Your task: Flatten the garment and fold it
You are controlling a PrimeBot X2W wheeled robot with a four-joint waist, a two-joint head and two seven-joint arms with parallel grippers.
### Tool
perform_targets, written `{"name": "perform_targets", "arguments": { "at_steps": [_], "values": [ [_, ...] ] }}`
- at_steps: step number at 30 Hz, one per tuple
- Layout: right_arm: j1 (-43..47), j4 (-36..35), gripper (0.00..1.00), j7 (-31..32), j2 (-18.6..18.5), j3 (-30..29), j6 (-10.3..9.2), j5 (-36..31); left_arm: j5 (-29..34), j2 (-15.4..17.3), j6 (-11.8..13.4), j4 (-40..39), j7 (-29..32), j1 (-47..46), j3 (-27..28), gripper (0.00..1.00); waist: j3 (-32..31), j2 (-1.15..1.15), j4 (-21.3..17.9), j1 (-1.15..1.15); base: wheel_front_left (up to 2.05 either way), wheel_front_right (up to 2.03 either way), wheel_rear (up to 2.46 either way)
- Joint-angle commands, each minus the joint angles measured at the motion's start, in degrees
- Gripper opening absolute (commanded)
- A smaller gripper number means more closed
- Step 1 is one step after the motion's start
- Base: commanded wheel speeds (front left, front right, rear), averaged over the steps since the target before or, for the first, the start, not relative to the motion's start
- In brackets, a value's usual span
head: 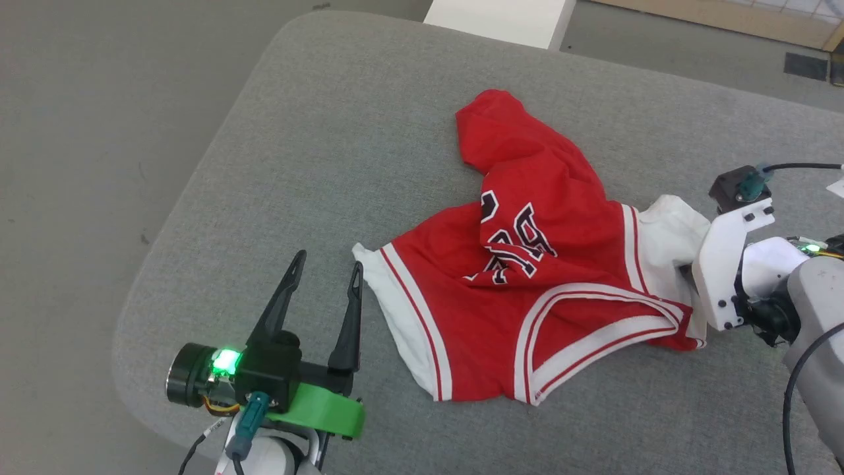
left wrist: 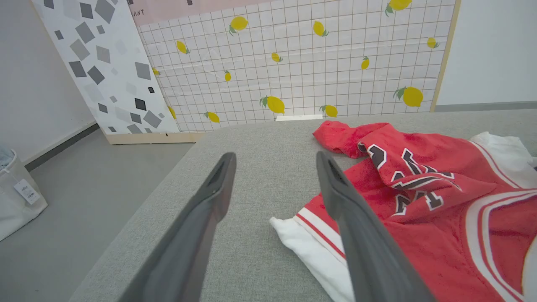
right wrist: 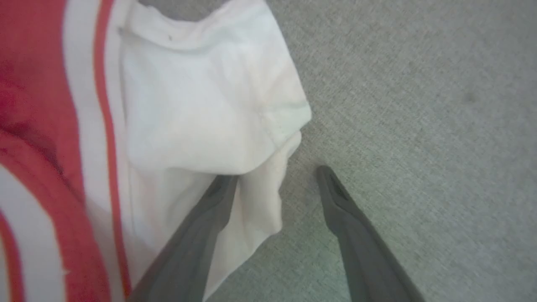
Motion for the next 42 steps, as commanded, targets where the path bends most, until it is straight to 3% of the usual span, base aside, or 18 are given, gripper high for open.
{"name": "perform_targets", "arguments": {
  "at_steps": [1,10,15,20,24,30,31,32,42],
  "values": [
    [1.56,1.96,0.0,-0.43,0.38,2.12,-0.08,0.03,0.92,-0.41,-0.55,0.33,-0.21,-0.71,0.47,1.0,-0.1,0.0,0.13,0.0,0.0,0.0,0.0],
    [3.88,-0.24,0.0,-4.14,-2.47,0.34,-0.08,3.62,1.19,-0.48,-1.91,2.43,-0.21,1.25,3.3,1.0,-5.13,0.0,-5.32,0.0,0.0,0.0,0.0],
    [8.14,-6.57,0.0,-0.41,-6.78,-3.25,-0.08,4.65,1.32,-0.61,-2.42,2.55,-0.21,2.46,4.5,1.0,-7.6,0.0,-9.58,0.0,0.0,0.0,0.0],
    [15.14,-11.9,0.0,4.75,-9.77,-11.62,-0.08,2.7,1.58,-1.06,-3.02,2.36,-0.21,3.14,5.09,1.0,-8.24,0.0,-12.74,0.0,0.0,0.0,0.0],
    [20.94,-14.42,0.0,6.44,-9.82,-18.69,-0.08,0.52,1.77,-1.53,-3.36,2.25,-0.21,2.8,5.5,1.0,-7.73,0.0,-14.04,0.0,0.0,0.0,0.0],
    [26.4,-16.6,0.0,5.99,-5.59,-24.36,-0.08,-2.11,1.95,-1.9,-4.04,2.44,-0.21,2.1,6.2,1.0,-7.02,0.0,-15.06,0.0,0.0,0.0,0.0],
    [26.7,-17.17,0.22,4.62,-4.94,-24.64,-0.08,-2.99,1.94,-1.96,-4.17,2.56,-0.22,2.04,6.35,1.0,-6.98,0.0,-15.23,0.0,0.0,0.0,0.0],
    [26.7,-17.56,1.0,3.03,-4.4,-25.05,-0.08,-3.79,1.93,-2.0,-4.26,2.65,-0.22,1.99,6.48,1.0,-6.97,0.0,-15.41,0.0,0.0,0.0,0.0],
    [24.77,-23.73,1.0,-15.37,0.69,-23.53,-0.08,-7.29,1.37,-2.39,-5.65,3.82,-0.22,2.73,7.68,1.0,-8.61,0.0,-17.88,0.0,0.0,0.0,0.0]
  ]
}}
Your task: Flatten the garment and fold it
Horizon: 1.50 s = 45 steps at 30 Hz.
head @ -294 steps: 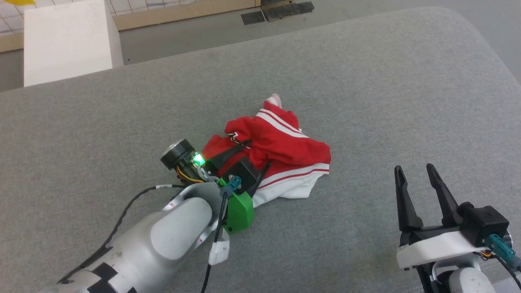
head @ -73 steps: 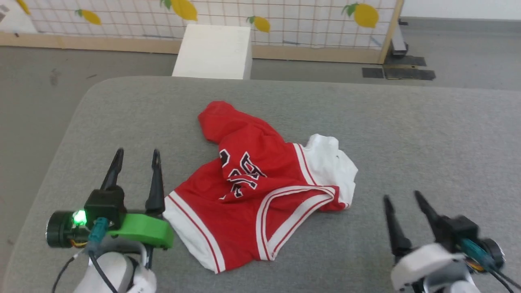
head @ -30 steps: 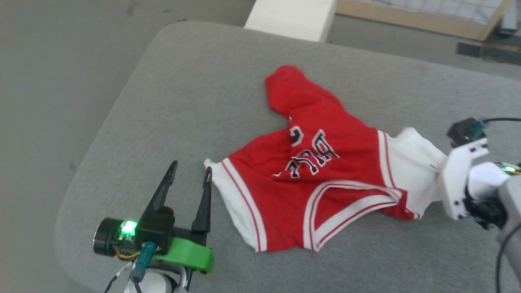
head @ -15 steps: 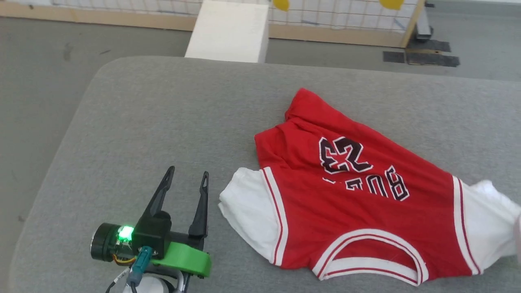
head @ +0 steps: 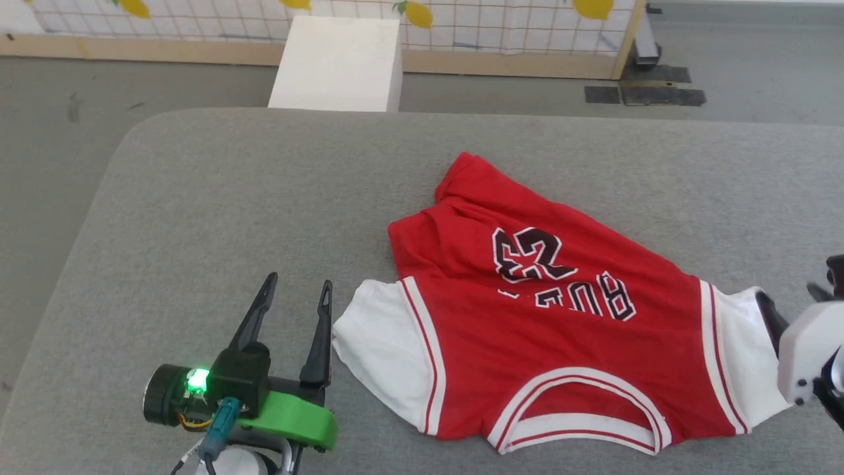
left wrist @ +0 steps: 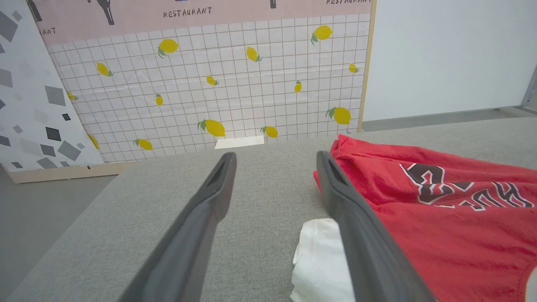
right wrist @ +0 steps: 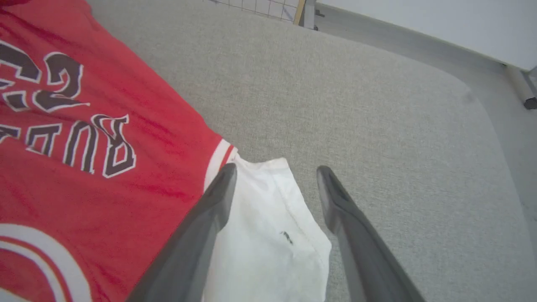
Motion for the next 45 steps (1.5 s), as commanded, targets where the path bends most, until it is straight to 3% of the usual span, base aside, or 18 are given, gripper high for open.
{"name": "perform_targets", "arguments": {
  "at_steps": [1,8,12,15,20,22,26,30,38,39,40,45],
  "values": [
    [-0.33,-1.61,1.0,-2.92,1.05,-0.21,-0.11,-0.2,-0.33,-0.22,-0.71,0.3,-0.22,0.46,0.22,1.0,-0.56,0.0,-0.87,0.0,0.0,0.0,0.0],
    [4.49,-10.39,1.0,-21.64,7.11,-2.6,-0.11,-2.57,-2.07,0.47,-4.14,6.16,0.98,-0.86,-1.79,1.0,0.0,0.0,-2.36,0.0,0.0,0.0,0.0],
    [7.5,-14.06,1.0,-29.08,15.24,-9.67,-0.11,-7.61,-2.23,2.73,-5.83,9.04,10.34,-5.49,-5.28,1.0,0.96,0.0,-3.2,0.0,0.0,0.0,0.0],
    [9.07,-16.81,1.0,-33.48,18.75,-11.61,-0.11,-9.9,-4.02,4.88,-6.52,10.59,17.73,-10.21,-8.07,1.0,2.19,0.0,-4.19,0.0,0.0,0.0,0.0],
    [9.51,-17.24,1.0,-35.55,20.11,-11.42,-0.11,-10.57,-9.09,10.98,-6.74,12.38,27.29,-19.06,-17.51,1.0,4.57,0.0,-6.23,0.0,0.0,0.0,0.0],
    [8.83,-16.71,1.0,-35.88,20.2,-11.11,-0.11,-10.04,-13.76,14.29,-6.75,12.68,31.44,-23.01,-23.45,1.0,5.57,0.0,-7.06,0.0,0.0,0.0,0.0],
    [6.96,-15.35,1.0,-36.81,20.23,-10.81,-0.11,-8.4,-29.95,19.96,-6.76,11.35,40.11,-31.05,-34.01,1.0,7.58,0.0,-8.62,0.0,0.0,0.0,0.0],
    [5.8,-13.59,1.0,-37.84,20.24,-10.62,-0.11,-7.49,-37.36,25.57,-6.77,11.62,46.94,-38.46,-42.06,1.0,8.79,0.0,-10.03,0.0,0.0,0.0,0.0],
    [4.85,-10.83,1.0,-39.56,20.25,-9.12,-0.11,-6.29,-45.14,29.27,-6.77,16.16,50.38,-45.34,-52.22,1.0,10.4,0.0,-12.12,0.0,0.0,0.0,0.0],
    [4.85,-10.64,1.0,-39.69,20.25,-8.98,-0.11,-6.22,-46.15,29.35,-6.77,16.62,50.5,-45.62,-53.03,0.47,10.45,0.0,-12.22,0.0,0.0,0.0,0.0],
    [4.86,-10.44,1.0,-39.8,20.25,-8.87,-0.11,-6.13,-47.33,29.37,-6.77,17.33,50.21,-45.94,-53.46,0.0,10.49,0.0,-12.29,0.0,0.0,0.0,0.0],
    [5.14,-9.65,1.0,-40.07,20.25,-8.66,-0.11,-6.12,-47.44,28.48,-6.77,22.04,43.18,-48.08,-52.7,0.0,9.87,0.0,-11.93,0.0,0.0,0.0,0.0]
  ]
}}
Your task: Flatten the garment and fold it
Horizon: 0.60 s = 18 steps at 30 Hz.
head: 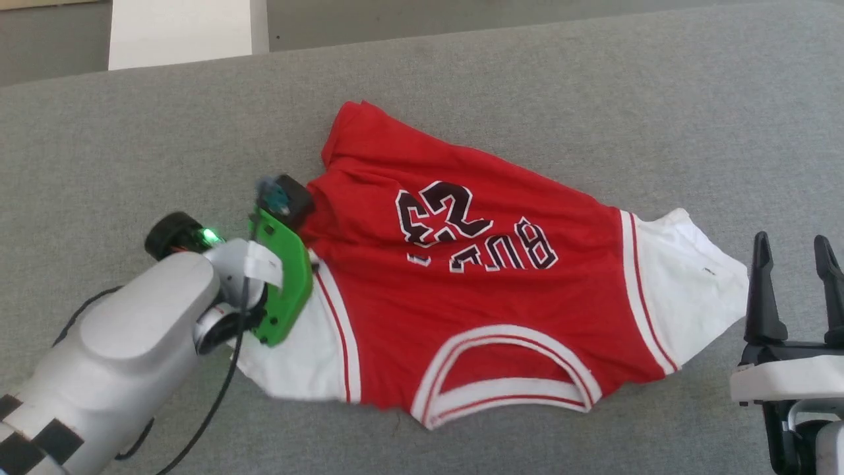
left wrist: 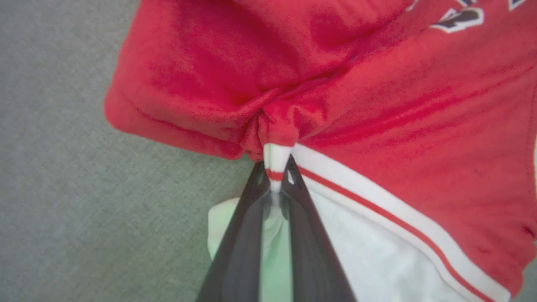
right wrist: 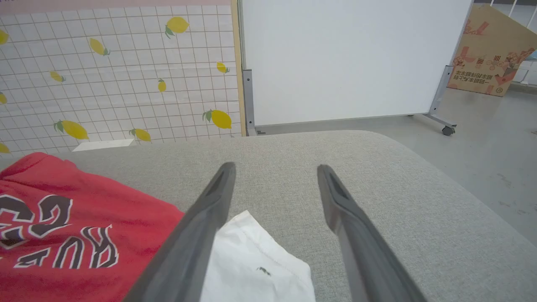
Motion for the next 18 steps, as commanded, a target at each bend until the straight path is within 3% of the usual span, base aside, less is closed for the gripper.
{"name": "perform_targets", "arguments": {
  "at_steps": [1,11,12,13,18],
  "values": [
    [-0.56,0.22,1.0,-0.43,0.12,0.24,-0.09,0.04,1.51,-0.27,0.03,2.06,-2.87,-1.35,0.56,0.0,-0.64,0.0,0.41,0.0,0.0,0.0,0.0],
    [-1.26,-0.77,1.0,0.84,0.12,1.94,-0.09,-0.71,6.91,-6.48,2.78,13.19,-18.44,-5.8,2.89,0.0,-1.27,0.0,0.82,0.0,0.0,0.0,0.0],
    [-1.36,-0.79,1.0,0.93,0.12,2.2,-0.09,-0.65,6.99,-7.23,2.73,14.11,-18.97,-5.83,2.77,0.14,-1.12,0.0,0.78,0.0,0.0,0.0,0.0],
    [-1.47,-0.77,1.0,1.0,0.12,2.52,-0.09,-0.55,6.98,-8.03,2.6,15.37,-19.41,-5.74,2.56,1.0,-0.93,0.0,0.74,0.0,0.0,0.0,0.0],
    [-1.69,-0.12,1.0,1.04,0.12,3.84,-0.09,0.28,7.59,-10.1,2.57,19.89,-24.71,-5.67,2.7,1.0,-1.0,0.0,0.78,0.0,0.0,0.0,0.0]
  ]
}}
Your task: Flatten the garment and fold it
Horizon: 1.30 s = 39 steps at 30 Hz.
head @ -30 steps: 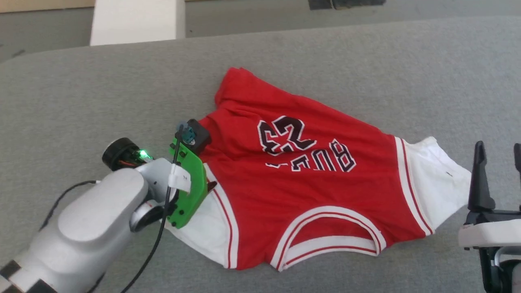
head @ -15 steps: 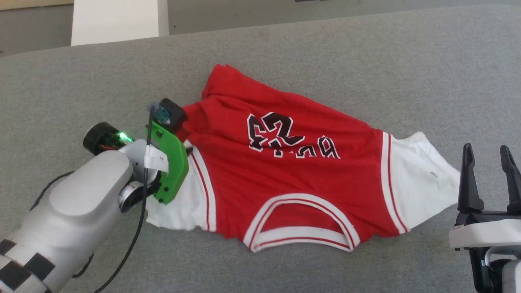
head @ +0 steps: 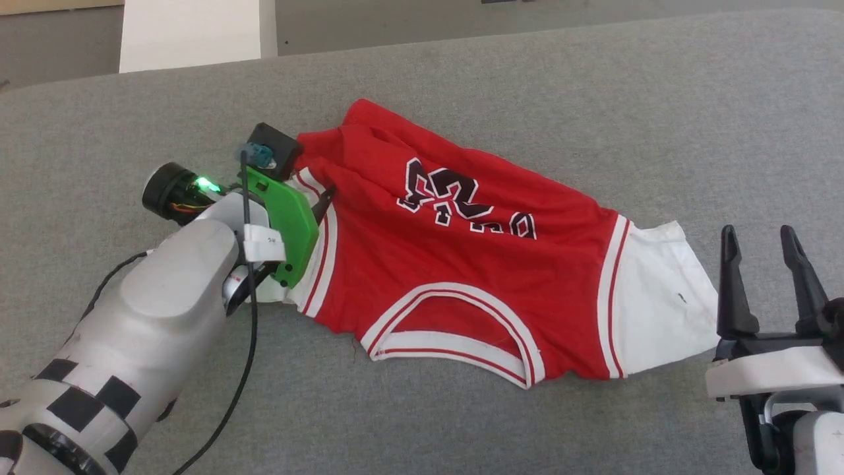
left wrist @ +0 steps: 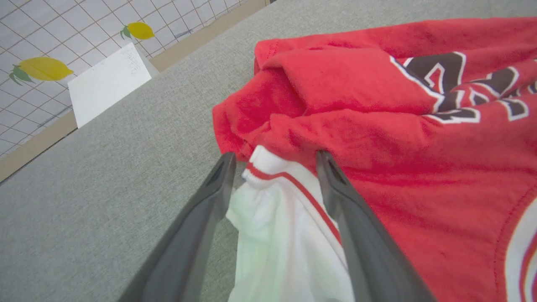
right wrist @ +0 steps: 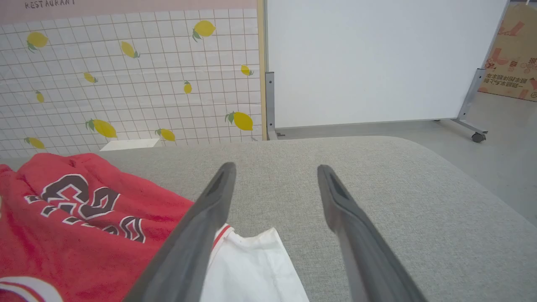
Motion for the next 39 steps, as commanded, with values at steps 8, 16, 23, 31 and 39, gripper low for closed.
{"name": "perform_targets", "arguments": {
  "at_steps": [8,16,23,31,39],
  "values": [
    [0.64,1.43,1.0,0.83,0.11,-0.52,-0.09,-0.28,0.03,-0.39,3.74,1.87,-15.62,2.35,4.41,1.0,-3.83,0.0,2.71,0.0,0.0,0.0,0.0],
    [2.93,0.44,1.0,2.9,0.11,-2.02,-0.09,-0.89,-3.04,0.76,7.63,-1.66,-15.16,9.56,6.66,1.0,-6.66,0.0,4.81,0.0,0.0,0.0,0.0],
    [4.32,-0.76,1.0,3.99,0.11,-1.96,-0.09,0.05,-5.99,4.51,13.16,-10.75,-4.8,15.68,5.84,1.0,-5.35,0.0,4.73,0.0,0.0,0.0,0.0],
    [4.51,-1.63,1.0,4.03,0.12,-1.8,-0.09,0.71,-6.57,9.77,21.91,-24.8,4.14,20.15,4.64,1.0,-1.52,0.0,4.52,0.0,0.0,0.0,0.0],
    [3.72,-0.9,1.0,3.61,0.12,-1.2,-0.09,0.91,-5.39,13.34,26.86,-29.97,10.34,20.09,3.4,1.0,-0.25,0.0,4.17,0.0,0.0,0.0,0.0]
  ]
}}
